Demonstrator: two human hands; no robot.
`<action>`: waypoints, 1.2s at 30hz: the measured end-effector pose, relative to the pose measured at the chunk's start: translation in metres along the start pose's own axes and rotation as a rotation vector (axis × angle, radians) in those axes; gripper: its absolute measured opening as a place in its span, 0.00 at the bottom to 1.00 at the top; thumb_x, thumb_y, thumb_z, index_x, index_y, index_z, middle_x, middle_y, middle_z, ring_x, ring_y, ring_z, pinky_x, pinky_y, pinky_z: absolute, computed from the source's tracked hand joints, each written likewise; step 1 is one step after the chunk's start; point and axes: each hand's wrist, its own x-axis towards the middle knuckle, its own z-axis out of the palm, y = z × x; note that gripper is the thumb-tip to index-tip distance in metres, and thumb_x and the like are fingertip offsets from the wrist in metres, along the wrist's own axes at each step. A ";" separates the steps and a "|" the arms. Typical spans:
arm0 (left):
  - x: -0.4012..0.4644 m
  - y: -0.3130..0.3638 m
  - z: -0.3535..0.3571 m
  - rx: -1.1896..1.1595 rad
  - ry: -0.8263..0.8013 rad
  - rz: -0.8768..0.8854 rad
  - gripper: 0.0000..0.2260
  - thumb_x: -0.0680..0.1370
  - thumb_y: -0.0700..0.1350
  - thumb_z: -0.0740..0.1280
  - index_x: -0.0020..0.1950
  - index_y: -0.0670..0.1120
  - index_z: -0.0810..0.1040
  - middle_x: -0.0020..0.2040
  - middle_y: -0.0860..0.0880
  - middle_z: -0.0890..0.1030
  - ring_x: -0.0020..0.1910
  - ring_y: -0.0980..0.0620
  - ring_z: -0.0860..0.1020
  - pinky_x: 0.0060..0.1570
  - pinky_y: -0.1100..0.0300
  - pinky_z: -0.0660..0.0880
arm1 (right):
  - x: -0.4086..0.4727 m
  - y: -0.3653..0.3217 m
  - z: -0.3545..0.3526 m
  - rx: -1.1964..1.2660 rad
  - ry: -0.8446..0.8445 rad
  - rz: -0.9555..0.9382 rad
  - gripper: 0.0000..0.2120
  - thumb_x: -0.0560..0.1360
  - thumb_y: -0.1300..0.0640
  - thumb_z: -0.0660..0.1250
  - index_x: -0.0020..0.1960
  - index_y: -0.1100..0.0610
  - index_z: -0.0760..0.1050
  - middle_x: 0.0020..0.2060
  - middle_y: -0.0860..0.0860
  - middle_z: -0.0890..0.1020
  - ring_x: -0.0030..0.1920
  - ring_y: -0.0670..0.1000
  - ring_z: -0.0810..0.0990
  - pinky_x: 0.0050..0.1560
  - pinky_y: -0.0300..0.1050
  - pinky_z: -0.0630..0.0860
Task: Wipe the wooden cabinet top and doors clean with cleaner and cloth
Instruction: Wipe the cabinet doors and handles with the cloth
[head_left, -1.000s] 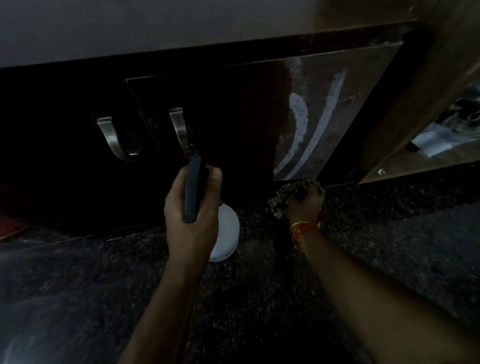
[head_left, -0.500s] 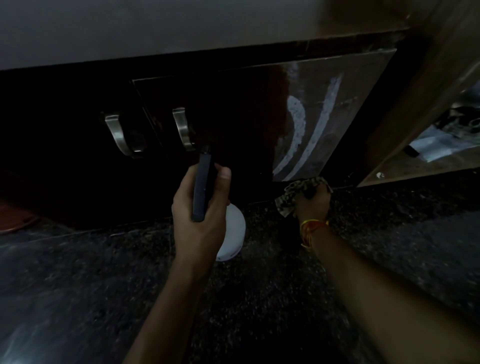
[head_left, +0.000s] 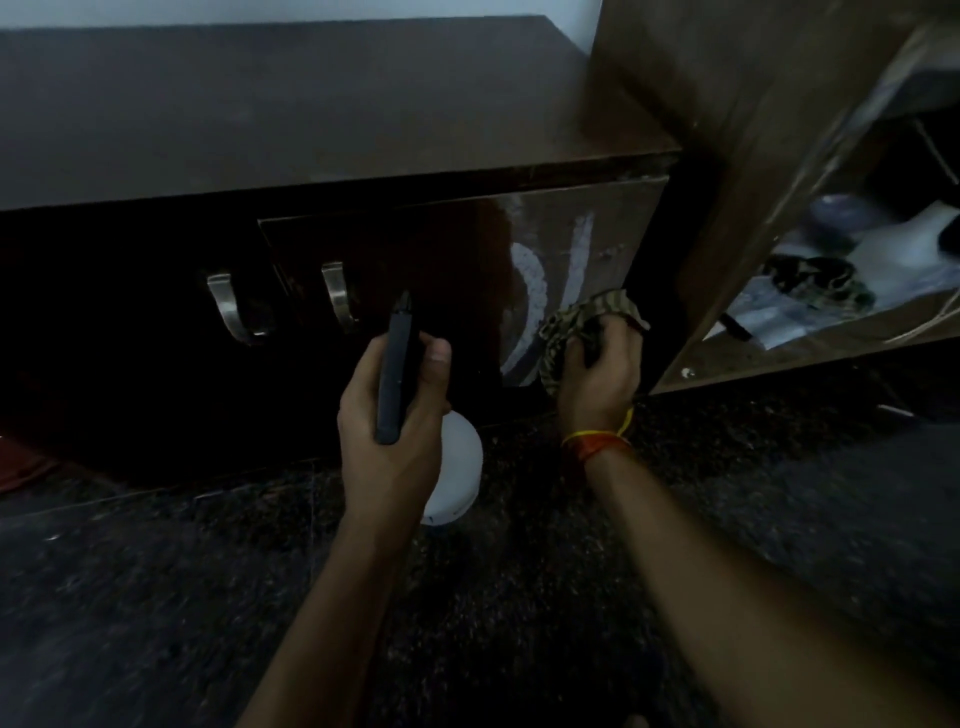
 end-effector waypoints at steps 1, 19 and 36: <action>-0.001 0.002 0.002 -0.001 -0.003 0.001 0.12 0.79 0.50 0.63 0.53 0.42 0.77 0.41 0.40 0.76 0.36 0.52 0.76 0.39 0.66 0.74 | -0.002 0.002 -0.001 -0.013 -0.029 -0.009 0.13 0.74 0.67 0.65 0.59 0.67 0.73 0.61 0.66 0.72 0.65 0.63 0.71 0.64 0.47 0.67; -0.002 0.004 0.008 -0.011 -0.036 -0.005 0.07 0.78 0.51 0.63 0.52 0.50 0.77 0.40 0.46 0.78 0.36 0.56 0.77 0.40 0.69 0.73 | 0.001 -0.009 -0.010 -0.013 0.015 -0.015 0.13 0.76 0.68 0.62 0.59 0.65 0.76 0.56 0.63 0.79 0.58 0.61 0.78 0.58 0.45 0.70; 0.001 0.004 0.011 -0.008 -0.037 0.025 0.07 0.79 0.49 0.64 0.51 0.48 0.77 0.36 0.49 0.75 0.35 0.54 0.77 0.39 0.67 0.73 | 0.008 -0.036 -0.022 -0.042 0.029 -0.122 0.10 0.77 0.68 0.61 0.56 0.66 0.76 0.53 0.62 0.79 0.56 0.60 0.78 0.55 0.45 0.71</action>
